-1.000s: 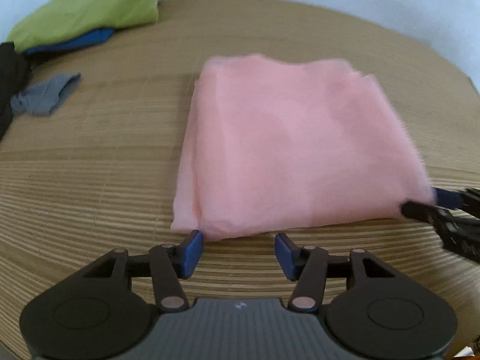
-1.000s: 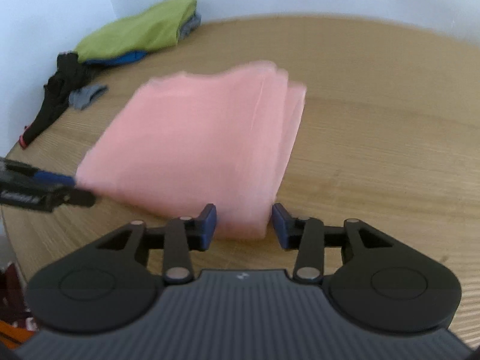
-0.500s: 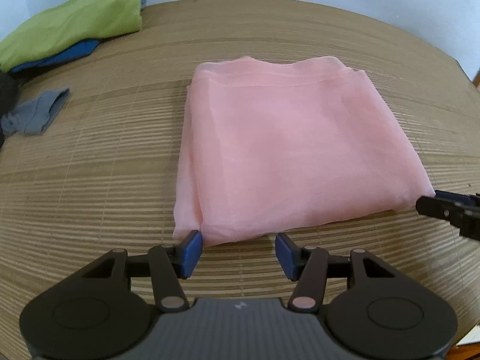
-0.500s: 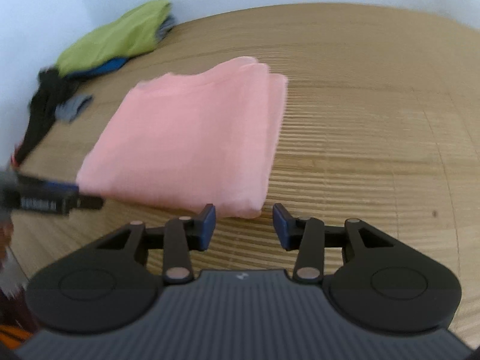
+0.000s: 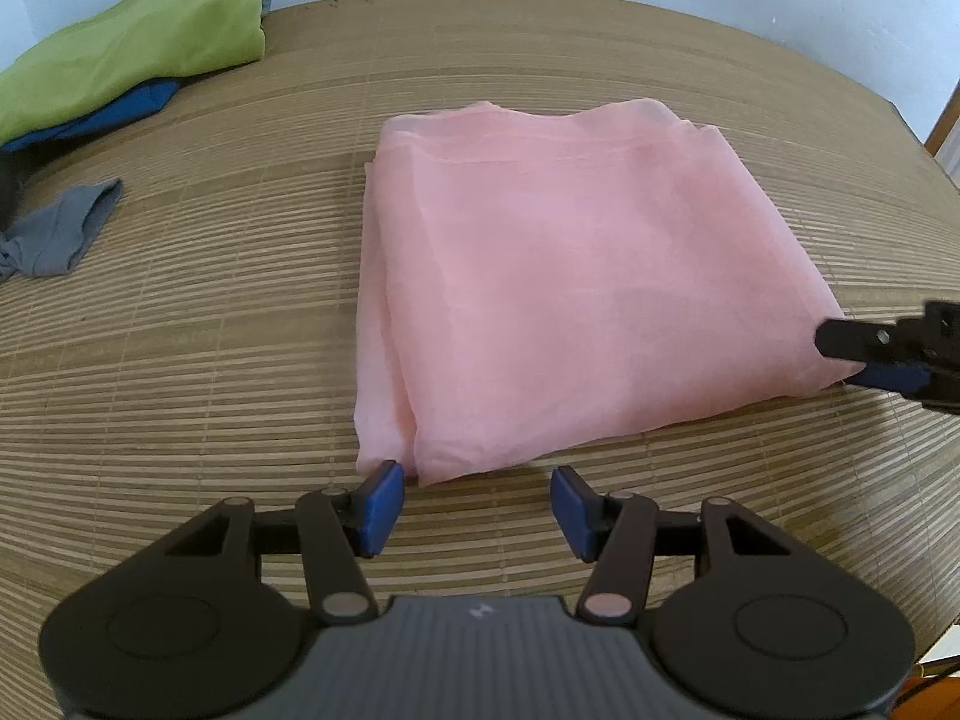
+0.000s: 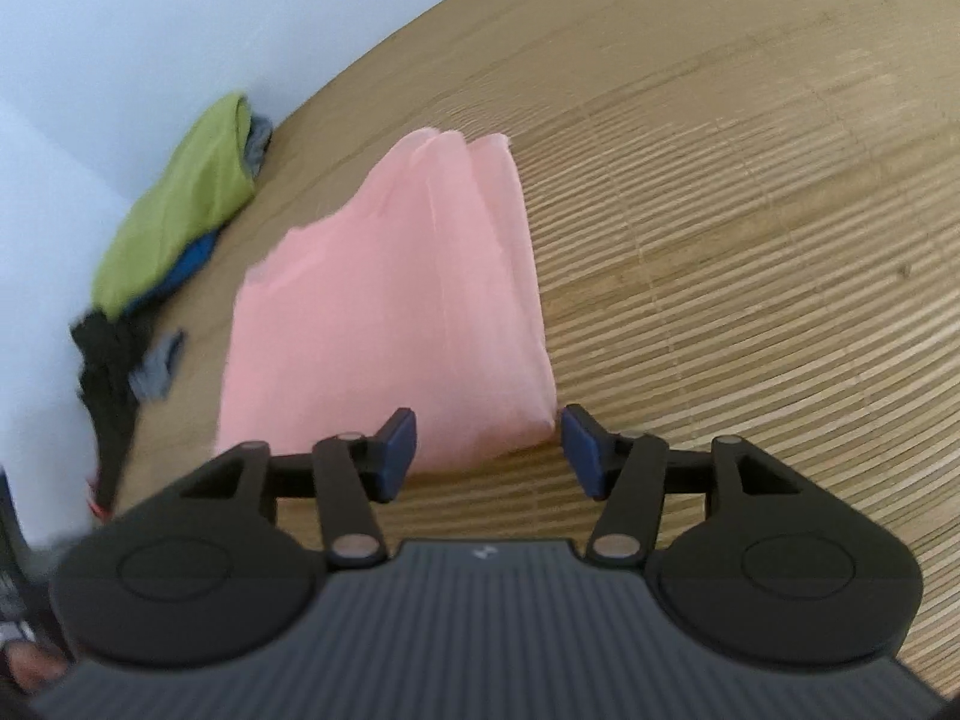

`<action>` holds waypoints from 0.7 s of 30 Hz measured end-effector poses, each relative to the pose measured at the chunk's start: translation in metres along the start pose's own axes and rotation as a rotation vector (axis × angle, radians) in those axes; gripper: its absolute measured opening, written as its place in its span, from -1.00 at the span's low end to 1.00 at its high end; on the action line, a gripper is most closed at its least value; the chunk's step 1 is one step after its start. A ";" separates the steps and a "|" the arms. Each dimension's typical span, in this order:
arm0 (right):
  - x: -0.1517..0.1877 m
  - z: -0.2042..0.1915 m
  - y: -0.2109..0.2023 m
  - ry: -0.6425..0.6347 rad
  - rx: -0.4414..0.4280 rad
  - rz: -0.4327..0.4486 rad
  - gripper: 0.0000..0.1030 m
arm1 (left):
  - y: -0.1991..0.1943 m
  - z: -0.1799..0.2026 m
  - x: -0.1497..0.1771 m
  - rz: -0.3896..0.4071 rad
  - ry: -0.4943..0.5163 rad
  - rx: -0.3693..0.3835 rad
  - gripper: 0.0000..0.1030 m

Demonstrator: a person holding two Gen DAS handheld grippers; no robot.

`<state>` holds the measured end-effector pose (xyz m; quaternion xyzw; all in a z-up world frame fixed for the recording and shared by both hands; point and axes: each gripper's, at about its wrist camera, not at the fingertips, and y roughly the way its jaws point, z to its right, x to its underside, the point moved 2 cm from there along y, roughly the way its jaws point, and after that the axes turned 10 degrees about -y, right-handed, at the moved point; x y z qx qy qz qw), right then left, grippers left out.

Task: Fold clothes

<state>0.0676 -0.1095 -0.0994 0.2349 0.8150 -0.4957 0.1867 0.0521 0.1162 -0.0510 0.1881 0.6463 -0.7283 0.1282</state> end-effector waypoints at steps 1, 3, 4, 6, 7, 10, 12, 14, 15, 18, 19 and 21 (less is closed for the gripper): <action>-0.001 0.001 0.001 0.024 -0.006 0.002 0.09 | 0.000 0.000 0.000 0.000 0.000 0.000 0.10; -0.004 -0.006 0.006 -0.017 0.019 0.001 0.09 | -0.003 0.002 0.001 0.007 0.007 0.010 0.10; -0.004 -0.012 0.008 -0.059 0.036 0.001 0.09 | -0.004 0.005 0.001 0.012 0.013 0.013 0.10; -0.005 -0.019 0.011 -0.130 0.057 0.000 0.07 | -0.008 0.014 0.002 0.039 0.048 0.010 0.10; -0.005 -0.019 0.012 -0.140 0.053 -0.004 -0.19 | -0.010 0.021 0.003 0.059 0.078 0.016 0.11; -0.006 -0.019 0.014 -0.168 0.041 -0.015 -0.83 | -0.016 0.046 0.005 0.119 0.170 0.032 0.11; -0.008 -0.018 0.014 -0.172 0.026 -0.021 -0.86 | -0.020 0.062 0.007 0.159 0.230 0.043 0.11; -0.013 -0.014 0.011 -0.143 -0.002 -0.024 -0.87 | -0.023 0.078 0.009 0.199 0.291 0.055 0.11; -0.016 -0.013 0.010 -0.131 -0.016 -0.027 -0.87 | -0.025 0.086 0.010 0.219 0.322 0.060 0.11; -0.024 -0.010 0.007 -0.096 -0.057 -0.036 -0.87 | -0.034 0.100 0.010 0.270 0.340 0.099 0.13; -0.025 -0.009 0.006 -0.085 -0.073 -0.042 -0.87 | -0.033 0.105 0.011 0.273 0.350 0.105 0.15; -0.028 -0.006 0.004 -0.062 -0.106 -0.057 -0.87 | -0.023 0.120 0.012 0.266 0.406 0.088 0.15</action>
